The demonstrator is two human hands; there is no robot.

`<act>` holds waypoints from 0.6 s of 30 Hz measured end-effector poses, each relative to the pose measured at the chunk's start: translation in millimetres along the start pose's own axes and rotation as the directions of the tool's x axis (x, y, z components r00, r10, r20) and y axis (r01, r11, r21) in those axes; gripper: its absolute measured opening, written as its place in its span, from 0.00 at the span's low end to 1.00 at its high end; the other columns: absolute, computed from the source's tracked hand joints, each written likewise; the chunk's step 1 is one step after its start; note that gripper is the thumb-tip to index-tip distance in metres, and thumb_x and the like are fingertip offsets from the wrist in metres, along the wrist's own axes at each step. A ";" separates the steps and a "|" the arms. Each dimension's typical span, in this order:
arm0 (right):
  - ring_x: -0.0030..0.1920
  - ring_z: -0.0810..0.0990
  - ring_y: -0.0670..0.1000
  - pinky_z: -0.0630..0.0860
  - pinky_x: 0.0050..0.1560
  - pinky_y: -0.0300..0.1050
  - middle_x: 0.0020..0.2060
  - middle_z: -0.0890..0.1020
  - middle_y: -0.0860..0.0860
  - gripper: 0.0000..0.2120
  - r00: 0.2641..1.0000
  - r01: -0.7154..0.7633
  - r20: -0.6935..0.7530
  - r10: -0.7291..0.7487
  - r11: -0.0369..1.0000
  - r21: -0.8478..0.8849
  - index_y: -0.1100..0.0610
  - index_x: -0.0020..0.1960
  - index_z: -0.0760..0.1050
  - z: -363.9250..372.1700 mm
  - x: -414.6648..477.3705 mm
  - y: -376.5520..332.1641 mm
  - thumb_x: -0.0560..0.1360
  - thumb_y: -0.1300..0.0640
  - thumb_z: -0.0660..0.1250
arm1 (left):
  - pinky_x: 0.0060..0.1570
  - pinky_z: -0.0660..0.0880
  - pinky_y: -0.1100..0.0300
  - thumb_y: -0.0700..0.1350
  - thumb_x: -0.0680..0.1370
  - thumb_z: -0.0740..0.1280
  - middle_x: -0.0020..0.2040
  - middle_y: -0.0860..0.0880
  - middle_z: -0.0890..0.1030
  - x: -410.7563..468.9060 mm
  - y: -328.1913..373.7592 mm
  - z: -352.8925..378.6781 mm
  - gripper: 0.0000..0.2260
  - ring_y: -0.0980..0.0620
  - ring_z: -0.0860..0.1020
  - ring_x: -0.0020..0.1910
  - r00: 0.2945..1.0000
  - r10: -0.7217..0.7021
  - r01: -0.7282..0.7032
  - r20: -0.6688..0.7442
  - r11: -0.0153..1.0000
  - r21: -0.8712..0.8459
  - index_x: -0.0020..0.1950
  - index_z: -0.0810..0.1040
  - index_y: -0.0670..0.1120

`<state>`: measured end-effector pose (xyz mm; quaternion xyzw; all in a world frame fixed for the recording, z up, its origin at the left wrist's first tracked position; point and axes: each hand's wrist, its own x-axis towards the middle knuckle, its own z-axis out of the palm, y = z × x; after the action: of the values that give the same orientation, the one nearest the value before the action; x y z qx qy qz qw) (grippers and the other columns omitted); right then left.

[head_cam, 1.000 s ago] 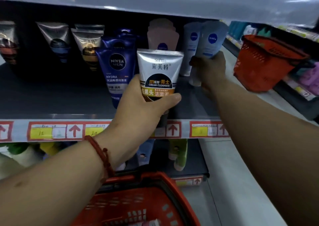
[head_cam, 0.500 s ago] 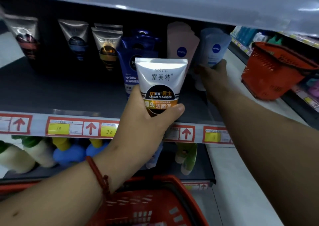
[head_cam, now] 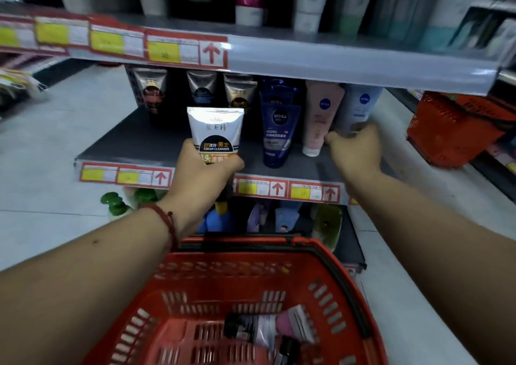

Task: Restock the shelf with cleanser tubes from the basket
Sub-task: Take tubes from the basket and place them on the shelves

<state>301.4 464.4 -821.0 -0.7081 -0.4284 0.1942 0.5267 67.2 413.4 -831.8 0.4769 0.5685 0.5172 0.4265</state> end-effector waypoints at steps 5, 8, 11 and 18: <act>0.47 0.76 0.45 0.68 0.38 0.26 0.52 0.78 0.48 0.22 0.952 0.158 0.272 -0.140 0.986 -0.044 0.55 0.65 0.70 1.2 -60.7 -22.6 0.75 0.56 0.74 | 0.45 0.80 0.47 0.48 0.64 0.68 0.48 0.47 0.79 -3.7 11.7 -13.9 0.23 0.46 0.79 0.47 0.998 -0.054 0.055 0.019 0.994 -0.097 0.59 0.73 0.46; 0.49 0.76 0.44 0.70 0.45 0.28 0.57 0.77 0.48 0.24 0.880 0.308 0.402 -0.252 0.948 -0.079 0.54 0.68 0.70 14.3 -80.1 -34.8 0.75 0.54 0.74 | 0.54 0.81 0.46 0.48 0.67 0.73 0.52 0.48 0.83 6.2 13.1 -16.0 0.21 0.48 0.83 0.51 0.998 0.002 0.001 0.067 0.999 -0.040 0.59 0.76 0.48; 0.57 0.77 0.48 0.74 0.55 0.41 0.60 0.77 0.49 0.25 0.861 0.339 0.423 -0.282 0.939 -0.065 0.53 0.69 0.70 34.3 -86.8 -42.9 0.75 0.51 0.74 | 0.55 0.81 0.54 0.42 0.73 0.77 0.52 0.50 0.86 27.7 9.9 -20.5 0.18 0.51 0.84 0.52 0.993 0.051 -0.052 0.102 0.999 0.015 0.61 0.79 0.48; 0.58 0.80 0.51 0.75 0.60 0.44 0.64 0.79 0.53 0.25 0.860 0.273 0.444 -0.251 0.962 0.015 0.57 0.73 0.69 105.6 -70.9 -44.8 0.79 0.55 0.69 | 0.47 0.78 0.56 0.41 0.74 0.77 0.52 0.51 0.86 93.8 -2.7 -32.7 0.21 0.52 0.84 0.51 0.983 0.035 -0.040 0.180 0.999 0.024 0.65 0.77 0.45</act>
<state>167.1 471.6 -831.7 -0.5933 -0.6334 0.2657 0.4198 17.9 499.7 -830.4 0.5380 0.5258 0.4722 0.4595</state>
